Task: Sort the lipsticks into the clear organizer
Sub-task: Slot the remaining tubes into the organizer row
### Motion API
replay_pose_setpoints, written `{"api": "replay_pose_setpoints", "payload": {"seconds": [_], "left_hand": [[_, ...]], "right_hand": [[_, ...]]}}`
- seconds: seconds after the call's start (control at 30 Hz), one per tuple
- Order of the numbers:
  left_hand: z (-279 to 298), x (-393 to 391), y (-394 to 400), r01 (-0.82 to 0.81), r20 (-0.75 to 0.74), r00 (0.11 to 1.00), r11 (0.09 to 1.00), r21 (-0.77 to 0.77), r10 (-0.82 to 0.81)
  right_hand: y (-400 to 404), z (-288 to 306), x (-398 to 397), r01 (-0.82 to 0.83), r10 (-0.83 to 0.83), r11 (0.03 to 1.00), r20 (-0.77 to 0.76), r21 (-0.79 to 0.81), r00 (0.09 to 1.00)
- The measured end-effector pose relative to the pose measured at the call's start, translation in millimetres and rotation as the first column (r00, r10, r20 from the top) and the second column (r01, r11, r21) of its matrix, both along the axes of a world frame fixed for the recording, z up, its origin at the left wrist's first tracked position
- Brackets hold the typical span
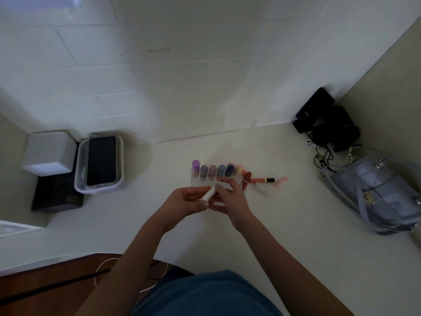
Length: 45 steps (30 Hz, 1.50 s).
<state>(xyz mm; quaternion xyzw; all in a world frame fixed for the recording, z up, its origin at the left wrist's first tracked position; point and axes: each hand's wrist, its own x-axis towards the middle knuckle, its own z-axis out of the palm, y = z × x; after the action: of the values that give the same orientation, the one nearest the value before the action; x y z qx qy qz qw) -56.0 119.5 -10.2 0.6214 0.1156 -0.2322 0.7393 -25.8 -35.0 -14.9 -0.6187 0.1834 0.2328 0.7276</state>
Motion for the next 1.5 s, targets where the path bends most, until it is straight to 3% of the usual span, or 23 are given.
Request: {"api": "replay_pose_setpoints", "payload": {"seconds": [0.17,0.4,0.9,1.03,1.17,1.3,1.4,1.5], "left_hand": [[-4,0,3,-0.035,-0.042,0.998,0.998,0.044,0.037],[-14,2,9,-0.24,-0.112,0.963,0.969,0.06,0.246],[-18,0,10,-0.315,-0.193,0.937,0.943,-0.104,0.292],[-21,1,12,-0.351,-0.188,0.924,0.933,-0.076,0.332],[-26,3,14,-0.447,-0.116,0.886,0.893,0.044,0.449],[-28,5,15,-0.46,-0.015,0.885,0.878,0.132,0.466],[-28,6,11,-0.426,0.046,0.904,0.882,0.2,0.426],[-27,8,7,-0.374,0.07,0.927,0.89,0.26,0.369]], "right_hand": [[-6,0,3,0.053,-0.05,0.996,-0.045,0.068,0.998],[-11,4,13,0.042,-0.044,0.995,0.025,0.085,0.999],[-6,2,15,0.113,-0.114,0.993,0.015,0.016,0.993],[-7,8,19,0.104,-0.105,0.994,0.104,0.017,0.989],[-1,10,23,0.124,-0.069,0.982,0.337,-0.145,0.939],[14,13,19,0.11,0.075,0.941,0.513,-0.32,0.855],[25,12,12,0.131,0.285,0.816,0.59,-0.563,0.755],[35,2,12,0.093,0.416,0.753,0.58,-0.652,0.7]]}}
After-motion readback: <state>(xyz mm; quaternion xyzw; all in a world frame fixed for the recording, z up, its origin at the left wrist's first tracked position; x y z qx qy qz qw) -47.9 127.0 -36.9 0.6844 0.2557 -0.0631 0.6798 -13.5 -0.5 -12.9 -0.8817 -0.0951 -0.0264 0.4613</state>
